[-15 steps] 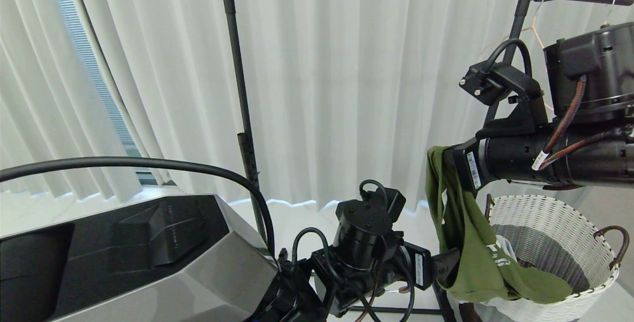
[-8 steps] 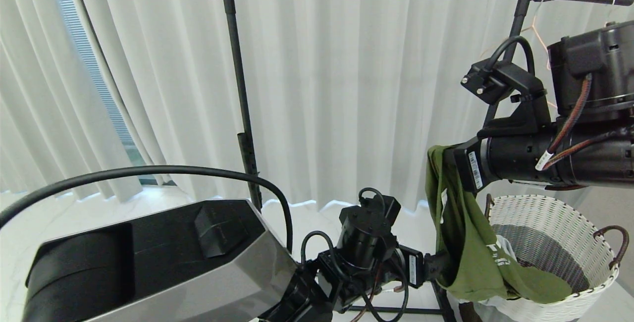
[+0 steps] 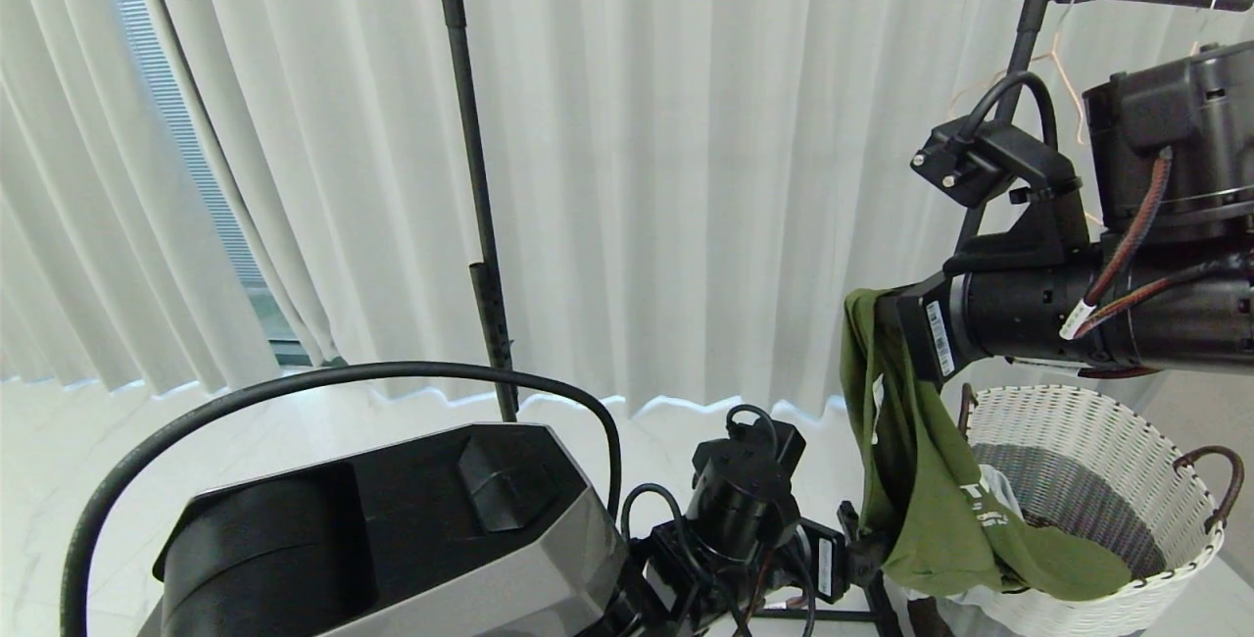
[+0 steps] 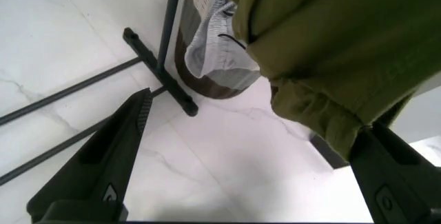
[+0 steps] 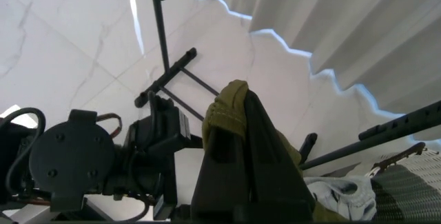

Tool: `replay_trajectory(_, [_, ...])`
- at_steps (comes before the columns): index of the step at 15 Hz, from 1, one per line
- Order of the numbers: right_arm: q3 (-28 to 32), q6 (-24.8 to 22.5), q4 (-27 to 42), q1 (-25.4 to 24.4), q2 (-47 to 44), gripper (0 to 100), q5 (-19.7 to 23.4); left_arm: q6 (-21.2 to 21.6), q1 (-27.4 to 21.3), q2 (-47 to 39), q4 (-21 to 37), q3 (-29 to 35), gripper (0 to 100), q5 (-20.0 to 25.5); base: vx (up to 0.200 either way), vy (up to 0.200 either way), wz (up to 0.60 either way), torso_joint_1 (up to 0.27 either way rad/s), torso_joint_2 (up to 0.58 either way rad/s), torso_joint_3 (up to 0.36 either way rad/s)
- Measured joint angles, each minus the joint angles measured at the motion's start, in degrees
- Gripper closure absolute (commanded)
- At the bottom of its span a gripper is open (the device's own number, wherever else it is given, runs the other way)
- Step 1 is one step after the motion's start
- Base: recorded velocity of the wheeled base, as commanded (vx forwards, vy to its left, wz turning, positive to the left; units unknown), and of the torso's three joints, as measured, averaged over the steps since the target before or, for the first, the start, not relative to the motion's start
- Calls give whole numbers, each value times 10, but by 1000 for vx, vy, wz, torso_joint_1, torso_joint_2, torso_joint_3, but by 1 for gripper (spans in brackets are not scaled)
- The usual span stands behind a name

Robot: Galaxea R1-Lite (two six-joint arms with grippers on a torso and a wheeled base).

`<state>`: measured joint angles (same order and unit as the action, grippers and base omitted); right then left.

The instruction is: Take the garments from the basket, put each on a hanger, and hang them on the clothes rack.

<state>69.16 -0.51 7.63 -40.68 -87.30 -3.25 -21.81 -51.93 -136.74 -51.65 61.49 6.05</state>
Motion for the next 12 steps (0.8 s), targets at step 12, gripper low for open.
replay_trajectory(12, [-33,2,2,9,6,100,-17,40,0,89,6,-64,100,-97,0,0,0,0,0,0])
